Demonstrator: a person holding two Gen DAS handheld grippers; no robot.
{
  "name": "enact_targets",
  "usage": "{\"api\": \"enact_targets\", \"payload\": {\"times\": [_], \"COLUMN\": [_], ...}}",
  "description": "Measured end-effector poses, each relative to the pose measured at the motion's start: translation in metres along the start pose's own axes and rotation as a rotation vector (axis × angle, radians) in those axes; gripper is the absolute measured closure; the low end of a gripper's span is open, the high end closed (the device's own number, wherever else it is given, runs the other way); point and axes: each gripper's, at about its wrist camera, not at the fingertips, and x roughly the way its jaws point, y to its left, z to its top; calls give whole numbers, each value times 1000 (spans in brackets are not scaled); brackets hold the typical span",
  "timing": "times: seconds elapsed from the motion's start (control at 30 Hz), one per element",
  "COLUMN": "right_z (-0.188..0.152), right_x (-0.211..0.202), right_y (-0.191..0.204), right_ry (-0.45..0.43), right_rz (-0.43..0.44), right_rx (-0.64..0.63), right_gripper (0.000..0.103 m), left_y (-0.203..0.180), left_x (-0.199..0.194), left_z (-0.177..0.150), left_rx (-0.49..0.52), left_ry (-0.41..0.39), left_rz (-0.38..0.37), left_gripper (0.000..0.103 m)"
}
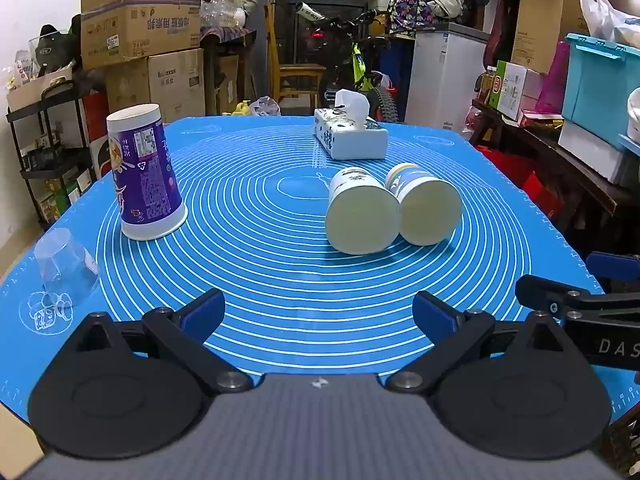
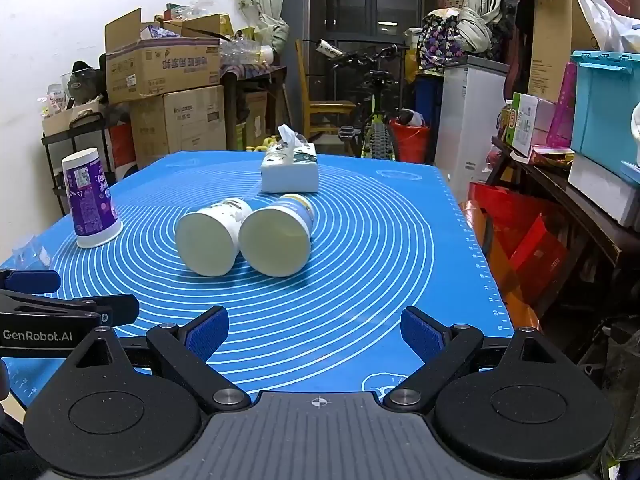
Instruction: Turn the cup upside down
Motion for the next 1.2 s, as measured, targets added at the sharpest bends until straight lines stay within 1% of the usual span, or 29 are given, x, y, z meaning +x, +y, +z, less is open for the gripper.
{"api": "enact_targets", "payload": {"times": [0.73, 1.2], "right_z": [1, 0], "right_x": [1, 2], "right_y": [-4, -4], "right_ry": [1, 3], "right_rz": [-2, -3], "right_rx": [1, 1], "right_gripper": [10, 10], "left_y": [5, 0], "left_x": [4, 2], "left_z": [-3, -3], "left_rx": [6, 10], "left_ry": [-1, 0], "left_rz": [4, 6], "left_gripper": [4, 4]}}
